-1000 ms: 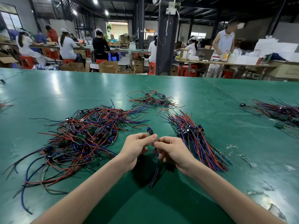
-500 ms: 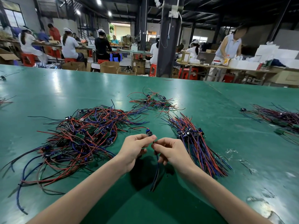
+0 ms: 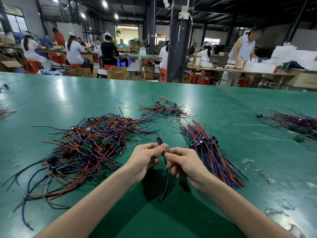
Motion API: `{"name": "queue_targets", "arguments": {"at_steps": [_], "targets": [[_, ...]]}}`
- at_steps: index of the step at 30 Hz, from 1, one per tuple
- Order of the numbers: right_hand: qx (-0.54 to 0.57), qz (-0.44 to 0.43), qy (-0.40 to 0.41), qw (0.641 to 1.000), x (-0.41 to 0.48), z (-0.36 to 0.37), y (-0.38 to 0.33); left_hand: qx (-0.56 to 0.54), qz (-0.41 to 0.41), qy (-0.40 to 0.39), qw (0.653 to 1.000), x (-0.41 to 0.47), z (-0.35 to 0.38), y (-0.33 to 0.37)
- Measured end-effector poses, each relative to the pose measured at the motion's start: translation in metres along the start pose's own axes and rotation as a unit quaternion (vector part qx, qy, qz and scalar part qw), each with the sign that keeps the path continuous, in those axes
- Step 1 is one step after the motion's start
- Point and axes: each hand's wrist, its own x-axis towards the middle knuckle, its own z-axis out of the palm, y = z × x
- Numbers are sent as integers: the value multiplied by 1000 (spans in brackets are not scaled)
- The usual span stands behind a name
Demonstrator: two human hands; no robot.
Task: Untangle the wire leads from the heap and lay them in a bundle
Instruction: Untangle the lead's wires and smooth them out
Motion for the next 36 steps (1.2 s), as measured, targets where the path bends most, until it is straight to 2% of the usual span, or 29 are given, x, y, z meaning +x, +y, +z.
{"name": "queue_targets", "arguments": {"at_steps": [6,9,11,15,22,36], "targets": [[80,54,-20,995,3,-3,-1,-37,-33,-42,998,0,-2,4],[90,47,-23,995,2,-3,-1,-42,-25,-44,998,0,-1,3],[59,18,-9,998,1,-2,-2,-9,1,-22,1000,0,-1,1],[-77,-47,6,996,0,1,-2,61,80,17,995,-1,1,-5],[-95,-17,-16,995,-2,1,-4,137,191,40,971,1,-1,-7],[-41,51,-84,994,-7,12,3,180,188,104,960,14,-17,6]]}}
